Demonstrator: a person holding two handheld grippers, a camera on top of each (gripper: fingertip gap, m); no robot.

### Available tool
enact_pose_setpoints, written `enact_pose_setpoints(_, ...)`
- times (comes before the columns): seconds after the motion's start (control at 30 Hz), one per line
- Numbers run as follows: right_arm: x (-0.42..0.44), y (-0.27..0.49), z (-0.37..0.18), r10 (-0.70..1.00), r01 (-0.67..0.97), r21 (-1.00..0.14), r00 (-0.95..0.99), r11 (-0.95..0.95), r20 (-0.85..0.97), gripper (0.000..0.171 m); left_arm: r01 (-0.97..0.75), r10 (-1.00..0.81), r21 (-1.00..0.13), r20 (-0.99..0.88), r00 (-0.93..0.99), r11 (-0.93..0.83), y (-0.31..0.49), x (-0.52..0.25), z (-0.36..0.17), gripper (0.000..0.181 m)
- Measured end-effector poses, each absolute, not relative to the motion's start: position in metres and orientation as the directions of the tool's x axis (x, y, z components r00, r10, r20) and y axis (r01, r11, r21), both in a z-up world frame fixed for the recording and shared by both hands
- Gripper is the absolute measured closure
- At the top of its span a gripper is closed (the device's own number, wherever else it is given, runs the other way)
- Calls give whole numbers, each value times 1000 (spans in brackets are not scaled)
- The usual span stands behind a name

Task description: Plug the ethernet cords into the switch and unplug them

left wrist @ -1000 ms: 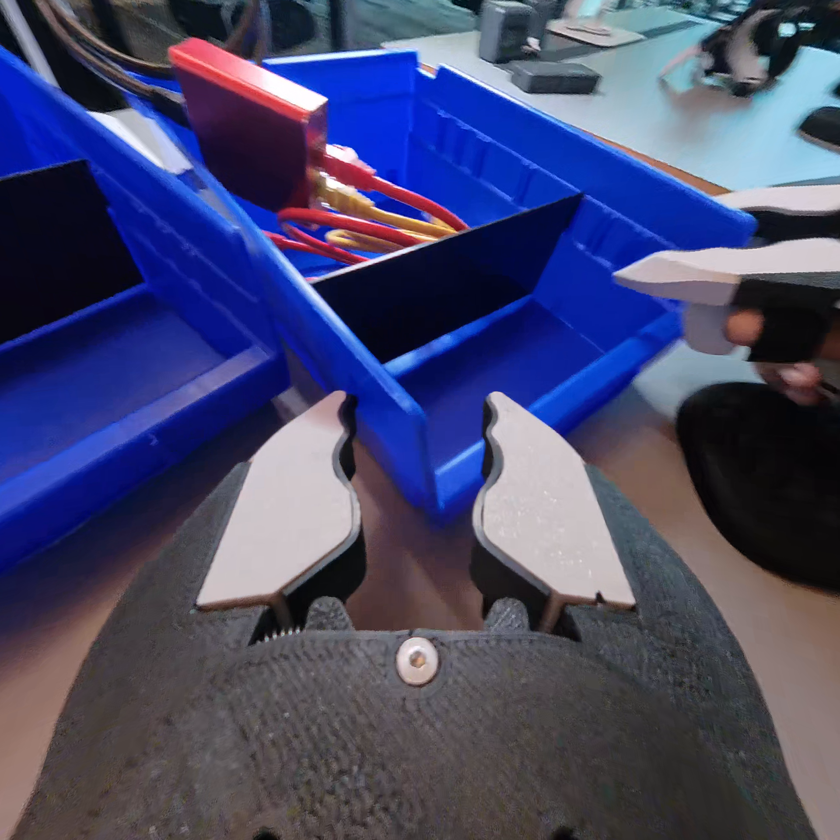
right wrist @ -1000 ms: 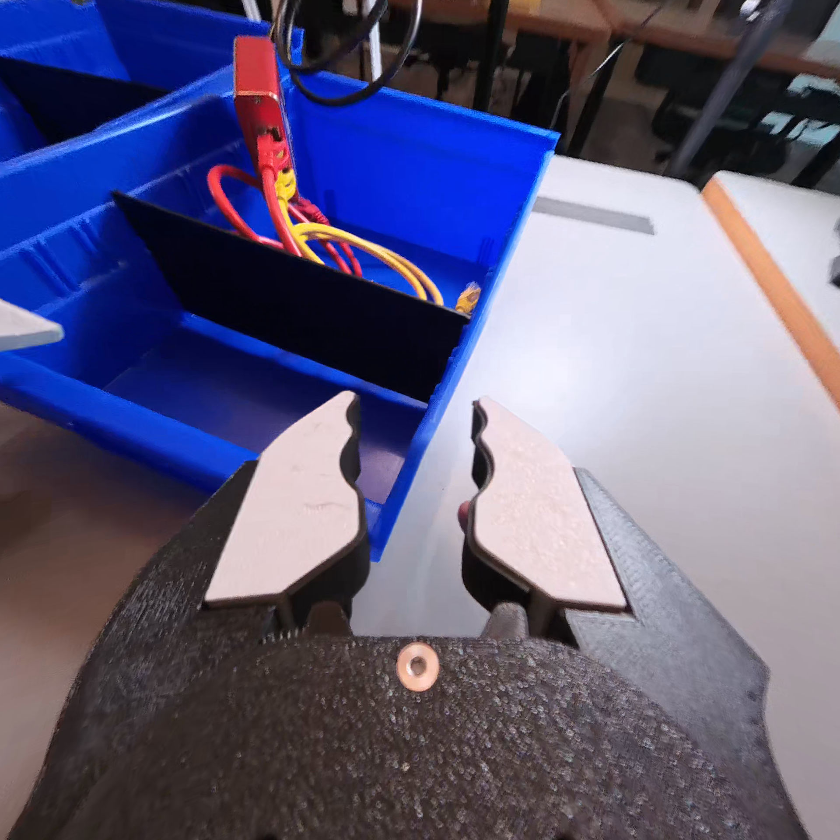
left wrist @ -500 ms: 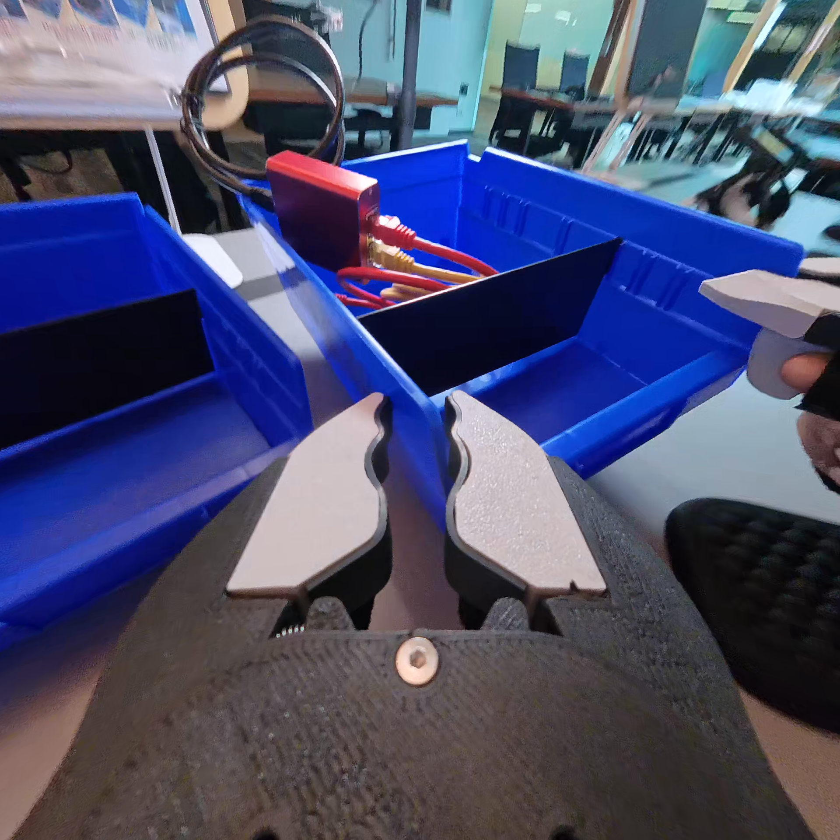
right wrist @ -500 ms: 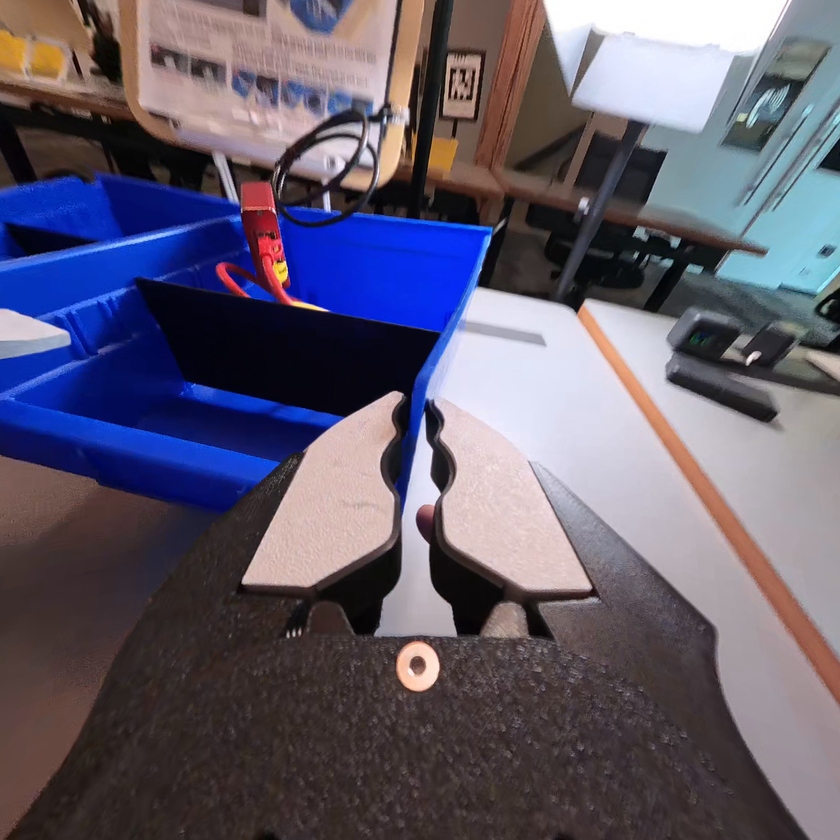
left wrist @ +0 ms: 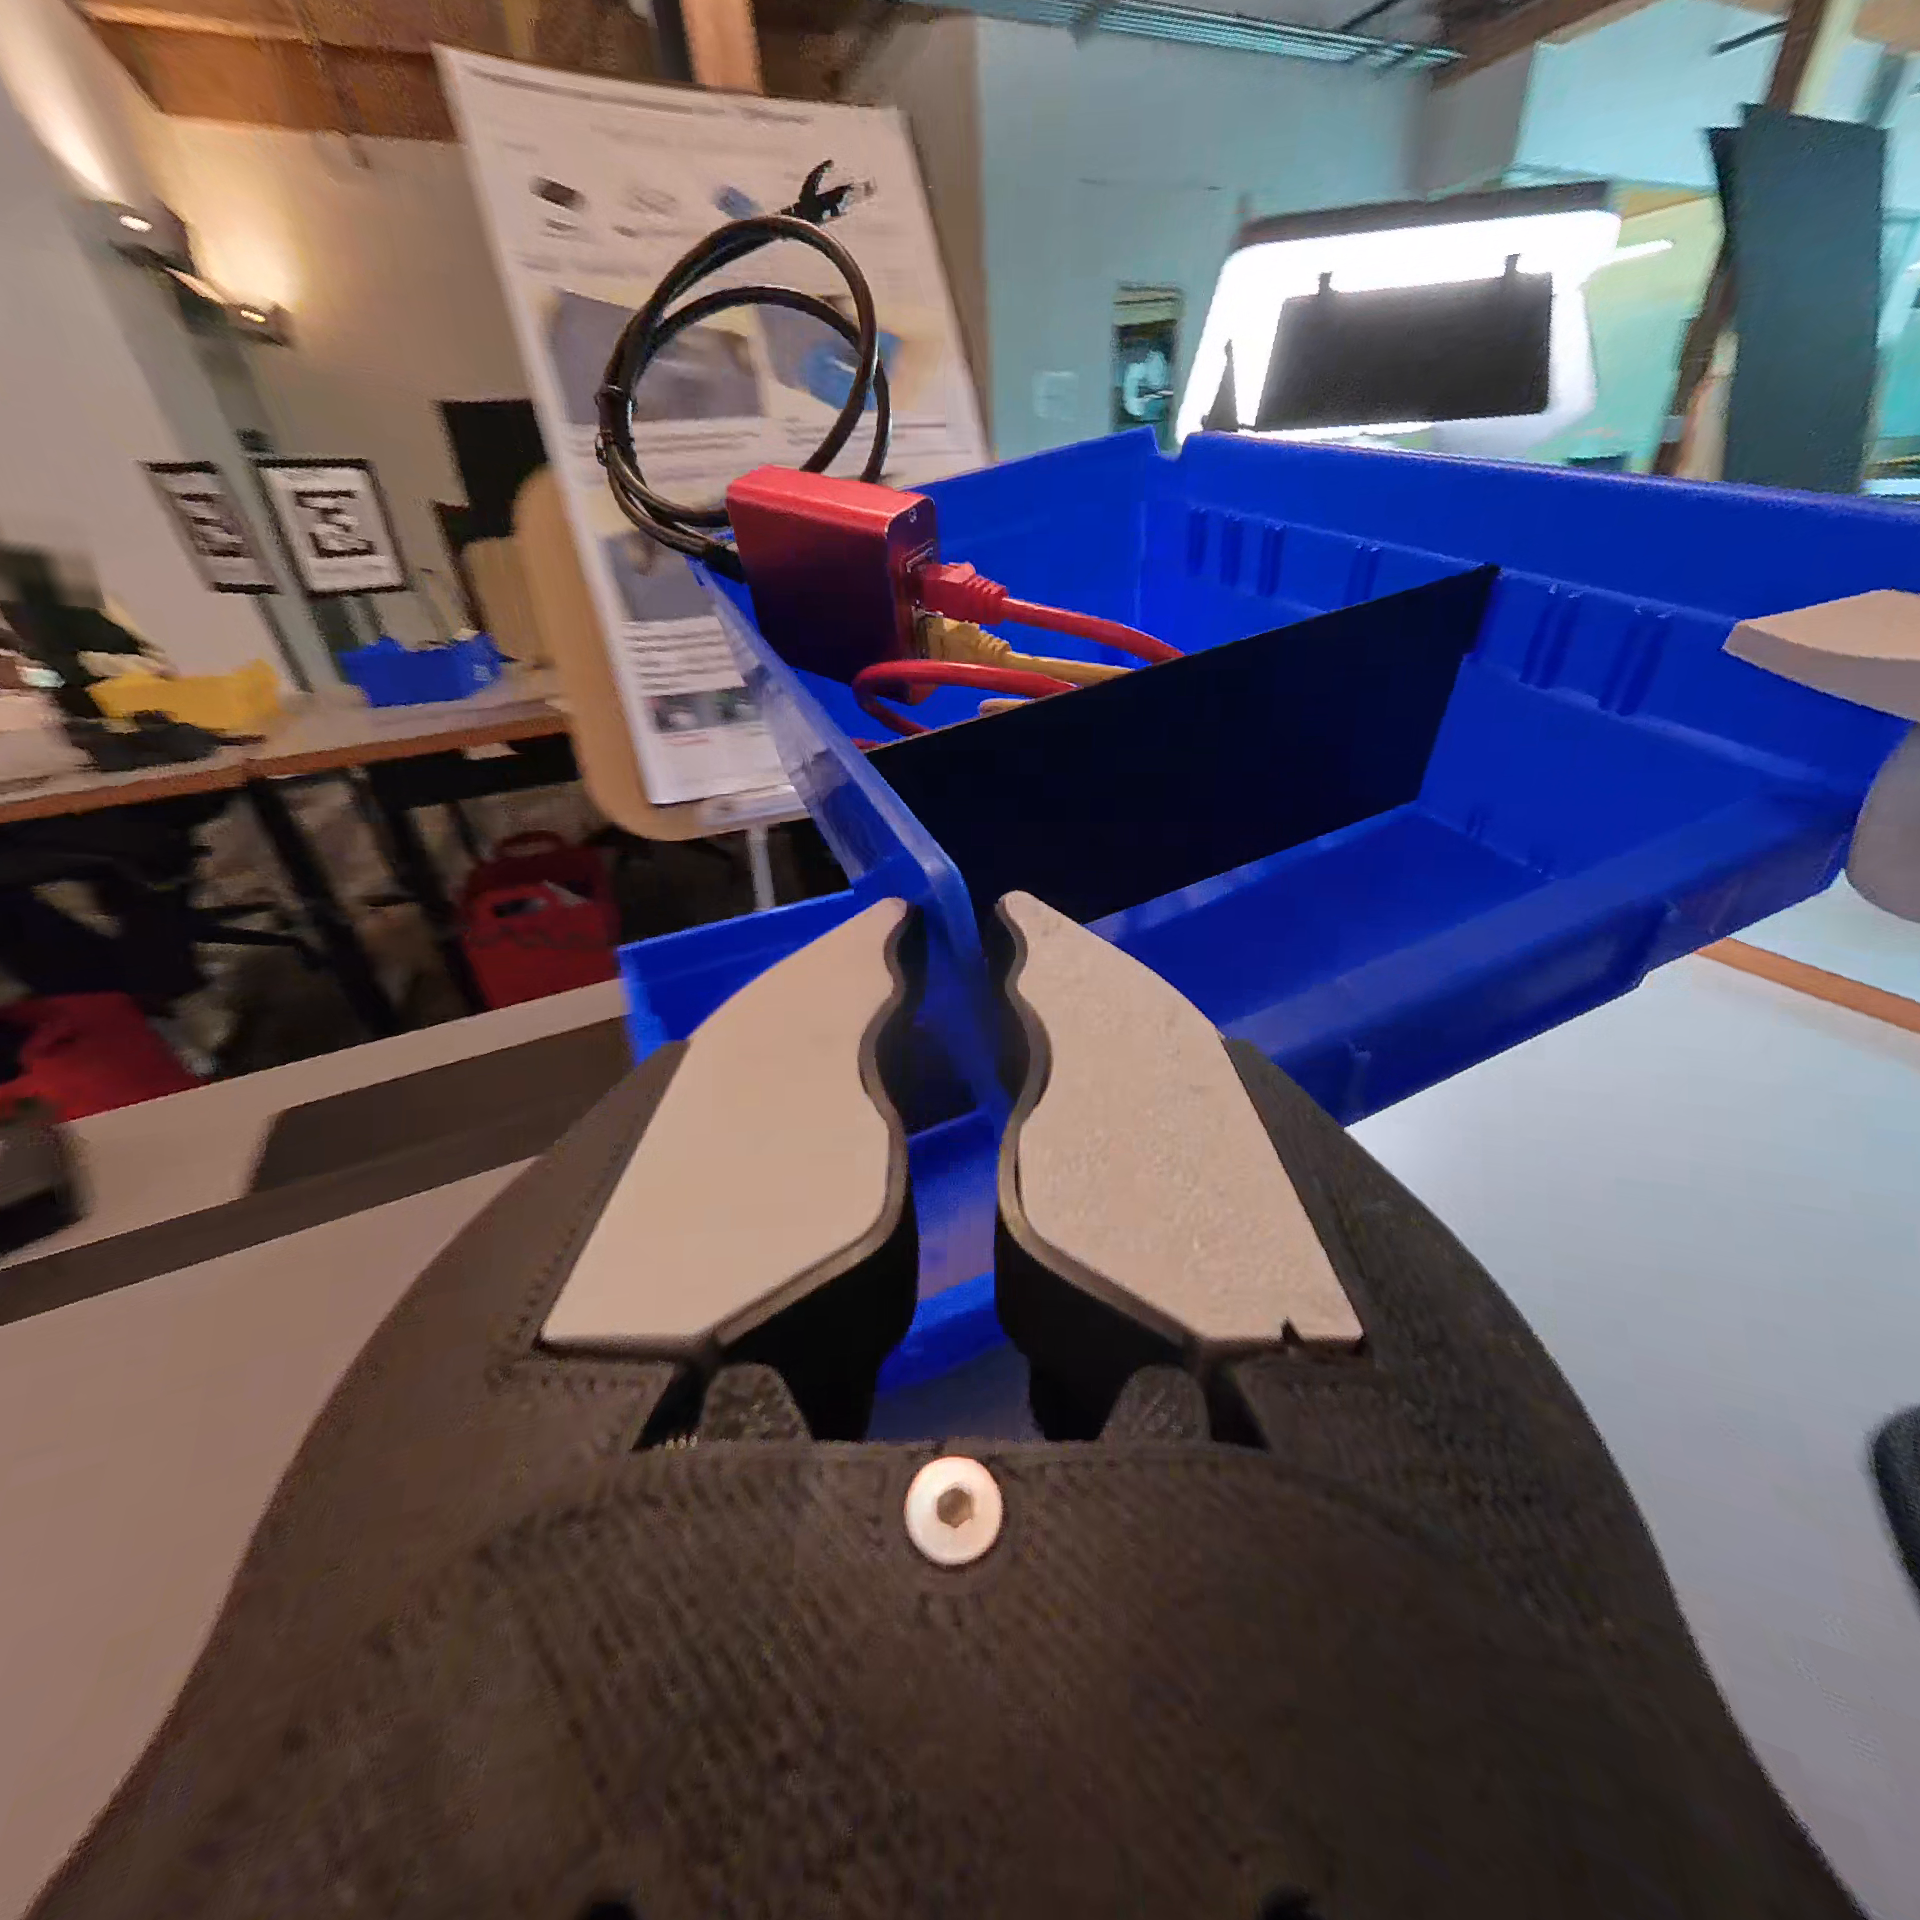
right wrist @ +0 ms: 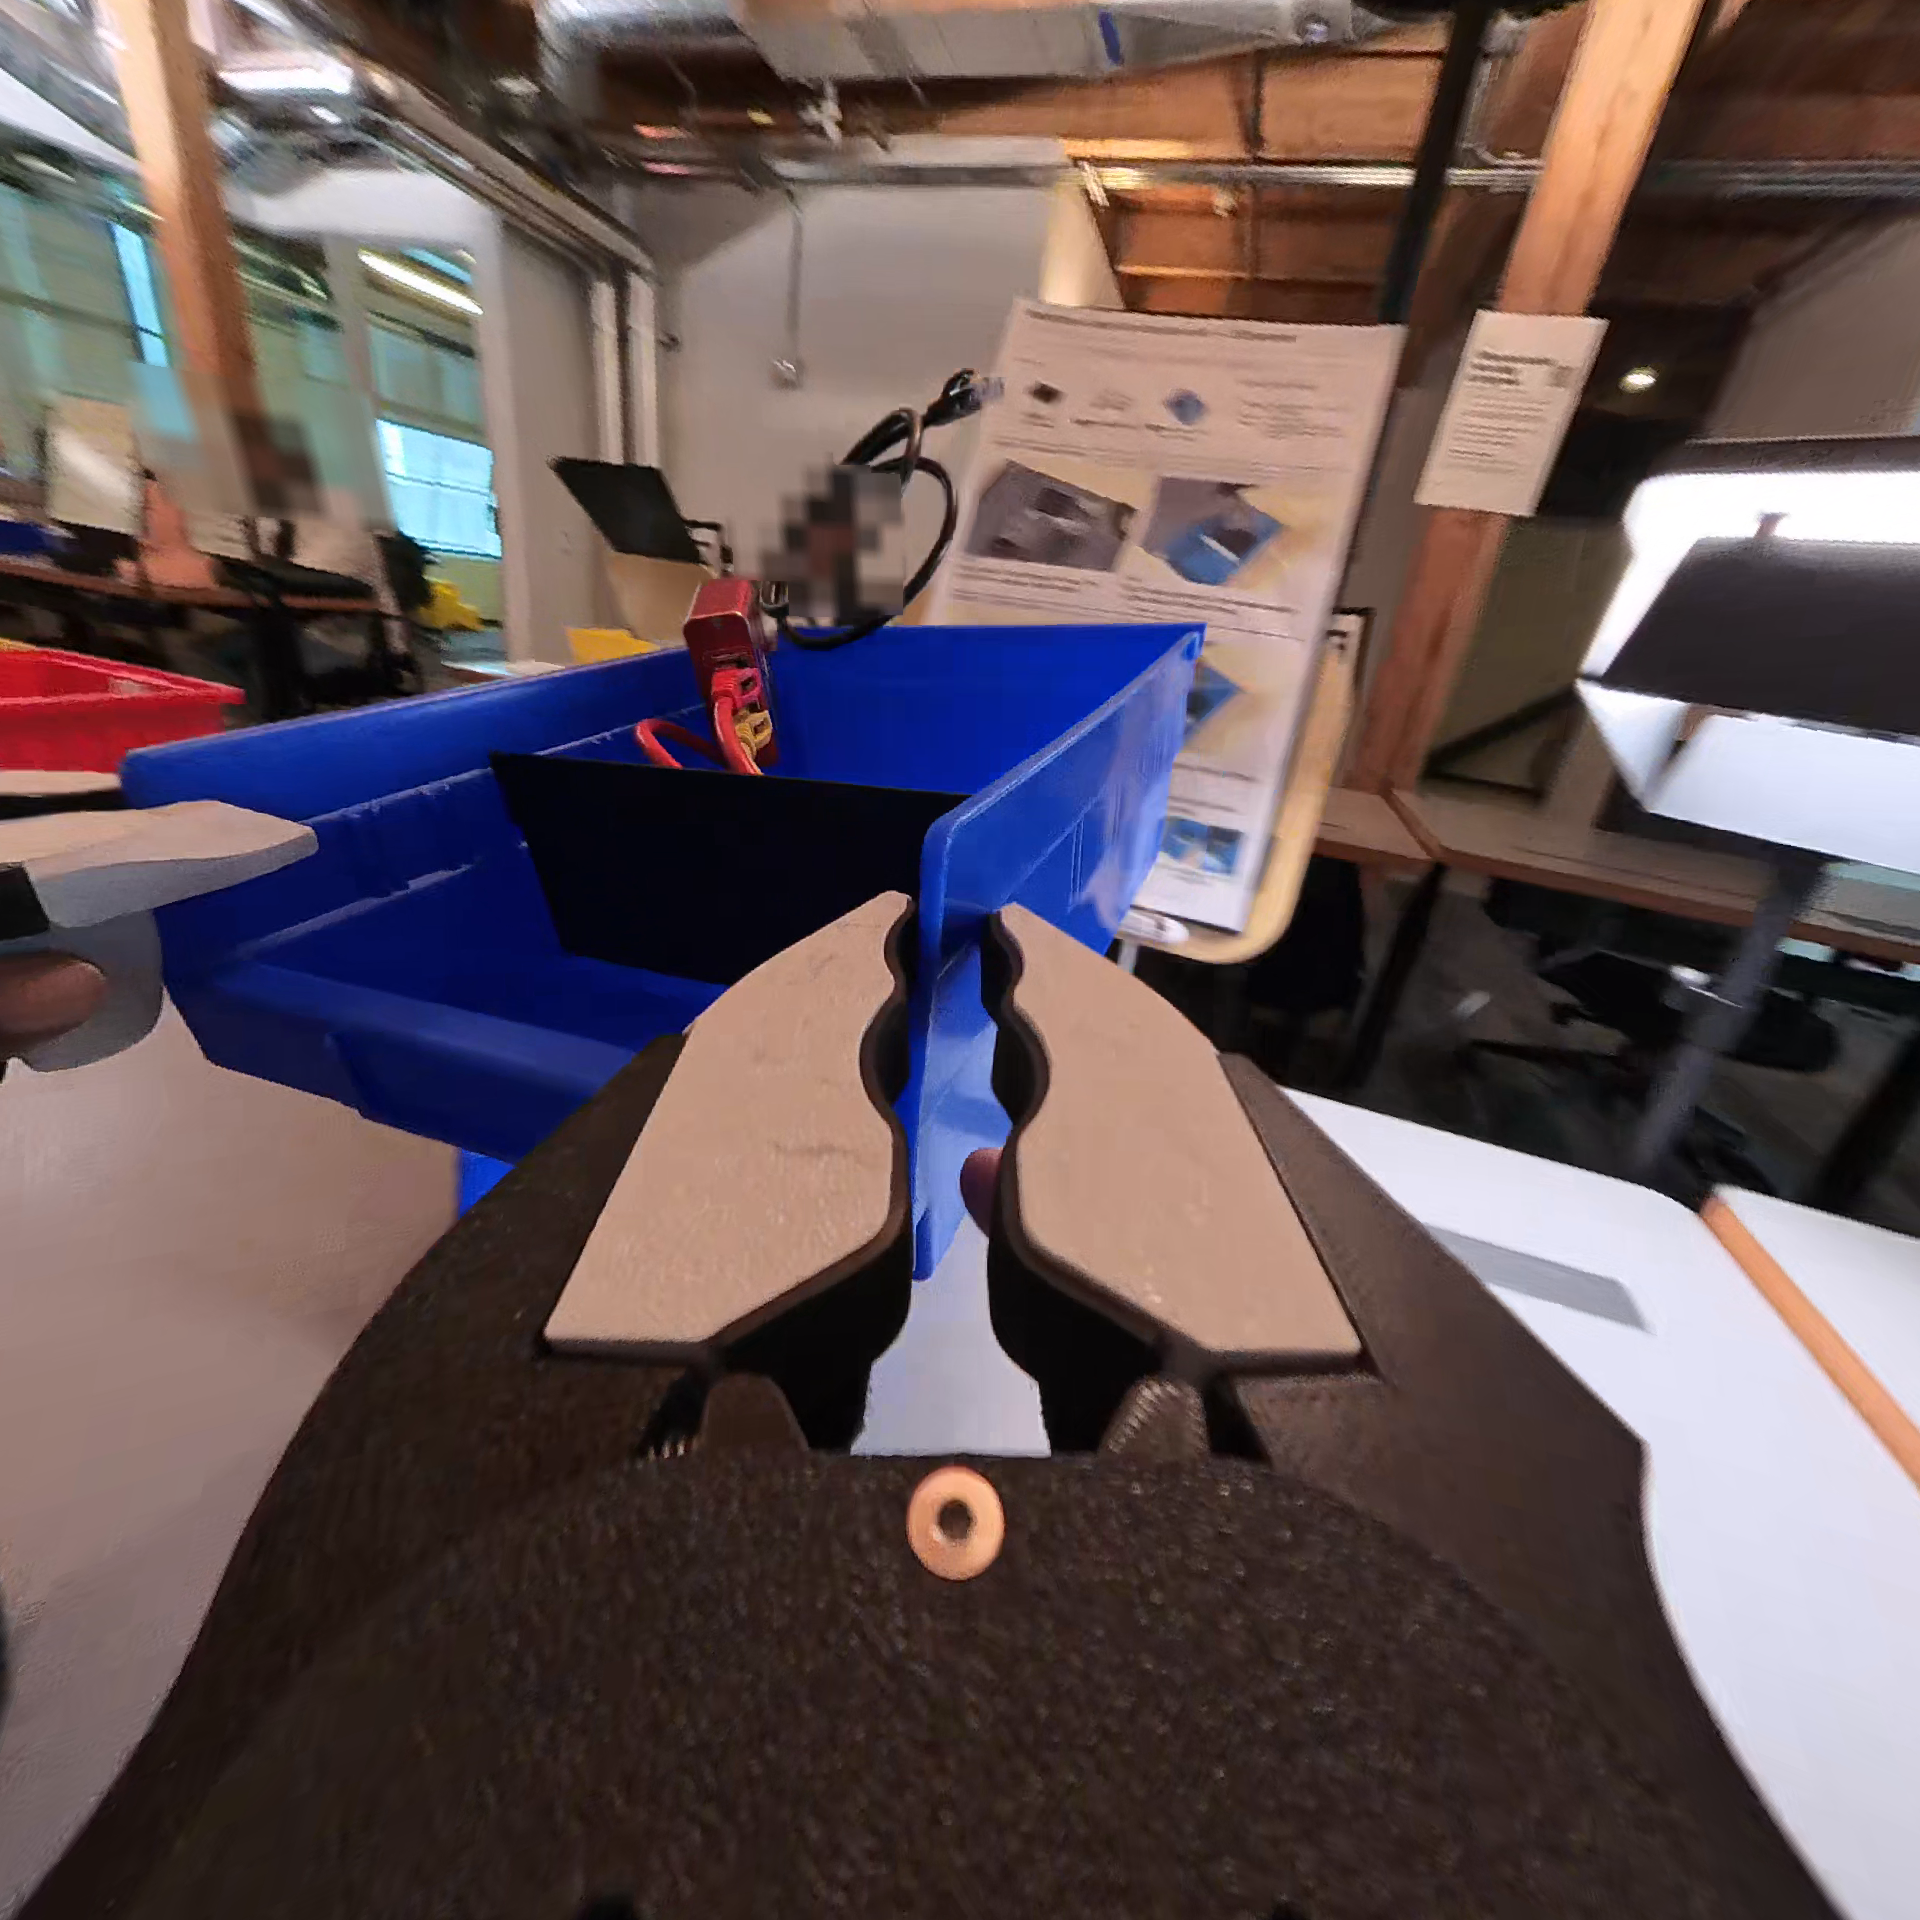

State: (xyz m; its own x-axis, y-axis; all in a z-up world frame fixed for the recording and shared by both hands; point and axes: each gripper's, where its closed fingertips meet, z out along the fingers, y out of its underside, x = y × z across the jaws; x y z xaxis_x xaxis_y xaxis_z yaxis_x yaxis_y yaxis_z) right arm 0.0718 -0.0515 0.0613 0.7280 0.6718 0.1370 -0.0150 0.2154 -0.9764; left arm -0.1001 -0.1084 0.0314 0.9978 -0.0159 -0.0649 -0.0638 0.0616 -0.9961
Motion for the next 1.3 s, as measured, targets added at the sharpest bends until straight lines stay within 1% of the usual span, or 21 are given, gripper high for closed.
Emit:
enact_pose_setpoints(0.17,-19,-72,54,789,-62,-980,604,188,113,161,-109,163,-993,-99,982,50,-157,-180,31,171)
enact_pose_setpoints(0.27,-70,-82,35,843,-78,-988,534,132,70,159,-131,255,-991,-121,959,20,-180,-224,23,173)
enact_pose_setpoints(0.33,-101,-88,19,867,-92,-991,497,93,35,158,-129,312,-991,-132,941,-30,-190,-252,10,174)
enact_pose_setpoints(0.43,-138,-92,-9,896,-96,-995,444,29,-17,157,-80,353,-993,-108,930,-92,-198,-286,-18,174)
enact_pose_setpoints(0.53,-164,-92,-40,910,-46,-999,413,-14,-32,157,-37,383,-990,-88,920,-136,-204,-309,-47,175)
enact_pose_setpoints(0.57,-170,-96,-43,918,-58,-998,396,4,-19,157,-23,394,-989,-79,916,-145,-206,-316,-55,175)
enact_pose_setpoints(0.67,-185,-104,-53,928,-23,-1000,373,10,1,155,11,409,-989,-50,911,-147,-210,-332,-73,176)
enact_pose_setpoints(0.8,-195,-106,-75,936,23,-1000,352,-7,2,154,29,403,-985,-43,914,-170,-212,-343,-94,176)
enact_pose_setpoints(0.9,-195,-103,-95,928,77,-997,368,21,48,155,-4,397,-987,-68,915,-159,-209,-344,-104,176)
enact_pose_setpoints(1.0,-192,-100,-117,939,170,-985,339,-4,55,154,-20,381,-991,-71,922,-136,-205,-341,-107,175)
enact_pose_setpoints(1.03,-189,-101,-124,948,206,-979,313,-8,58,154,-18,356,-989,-69,932,-144,-202,-338,-110,172)
enact_pose_setpoints(1.07,-186,-102,-130,960,251,-968,274,-9,62,153,-10,311,-986,-62,949,-167,-198,-334,-115,165)
enact_pose_setpoints(1.17,-169,-110,-143,990,379,-925,129,6,59,145,19,121,-947,-21,992,-321,-194,-318,-138,141)
enact_pose_setpoints(1.2,-160,-112,-145,995,417,-909,81,19,58,139,11,85,-933,-21,996,-360,-197,-315,-142,134)
enact_pose_setpoints(1.23,-149,-109,-146,997,456,-889,45,38,66,132,-10,65,-932,-36,997,-362,-201,-314,-137,134)
enact_pose_setpoints(1.3,-126,-94,-149,993,540,-836,9,93,117,124,-95,46,-931,-119,992,-353,-209,-313,-119,134)
